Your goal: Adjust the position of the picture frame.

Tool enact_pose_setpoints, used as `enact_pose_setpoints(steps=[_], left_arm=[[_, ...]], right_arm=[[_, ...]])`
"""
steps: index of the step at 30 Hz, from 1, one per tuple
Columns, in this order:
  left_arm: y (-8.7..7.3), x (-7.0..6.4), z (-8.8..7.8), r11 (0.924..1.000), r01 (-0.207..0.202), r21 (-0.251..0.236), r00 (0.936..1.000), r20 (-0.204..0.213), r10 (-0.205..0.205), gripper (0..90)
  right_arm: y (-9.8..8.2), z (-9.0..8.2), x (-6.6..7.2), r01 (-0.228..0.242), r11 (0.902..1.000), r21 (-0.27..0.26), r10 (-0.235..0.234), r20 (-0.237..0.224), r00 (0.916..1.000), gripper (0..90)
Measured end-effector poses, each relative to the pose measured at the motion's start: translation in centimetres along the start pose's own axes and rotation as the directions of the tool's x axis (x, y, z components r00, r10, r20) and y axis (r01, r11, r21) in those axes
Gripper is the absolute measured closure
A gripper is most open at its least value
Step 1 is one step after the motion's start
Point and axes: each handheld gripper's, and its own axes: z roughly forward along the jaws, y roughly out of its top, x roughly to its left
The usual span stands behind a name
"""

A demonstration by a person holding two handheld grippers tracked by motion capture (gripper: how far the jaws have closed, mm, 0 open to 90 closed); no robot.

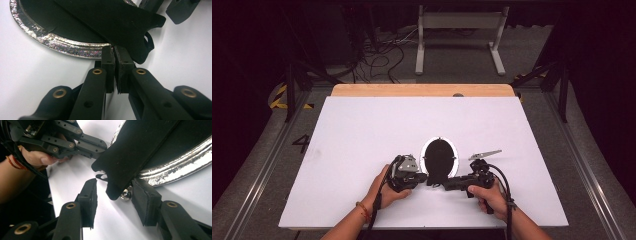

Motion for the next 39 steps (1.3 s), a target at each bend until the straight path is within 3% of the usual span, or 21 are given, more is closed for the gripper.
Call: enact_pose_setpoints(steps=[6,16,26,31,34,37,39], left_arm=[[0.0,0.0,0.0,1.0000,-0.004,0.003,1.0000,-0.002,0.004,86.6],[0.0,0.0,0.0,1.0000,-0.007,0.002,1.0000,-0.002,0.007,86.5],[0.0,0.0,0.0,1.0000,-0.008,0.002,1.0000,-0.001,0.008,86.5],[0.0,0.0,0.0,0.9999,-0.010,0.004,1.0000,0.001,0.010,86.4],[0.2,-0.2,-0.2,0.9986,-0.045,0.027,0.9989,-0.008,0.046,85.3],[0.2,-0.4,-0.5,0.9946,-0.089,0.053,0.9959,-0.008,0.090,83.6],[0.1,-0.7,-0.7,0.9922,-0.106,0.065,0.9944,0.005,0.106,84.6]], right_arm=[[0.0,-0.1,0.1,-0.017,0.9998,-0.005,0.017,0.007,0.9998,55.6],[0.1,-0.5,0.9,0.026,0.9996,-0.013,-0.026,0.003,0.9997,55.8],[0.1,-0.5,1.0,0.028,0.9995,-0.015,-0.027,0.002,0.9996,55.2],[0.2,-0.6,1.5,0.054,0.9984,-0.016,-0.054,0.011,0.9985,54.4],[0.2,-0.6,1.7,0.085,0.9964,0.001,-0.085,0.025,0.9961,54.4],[0.0,-0.8,1.8,0.144,0.9893,0.020,-0.145,0.061,0.9875,54.9],[-0.1,-1.0,2.0,0.197,0.9799,0.029,-0.199,0.087,0.9762,54.9]])
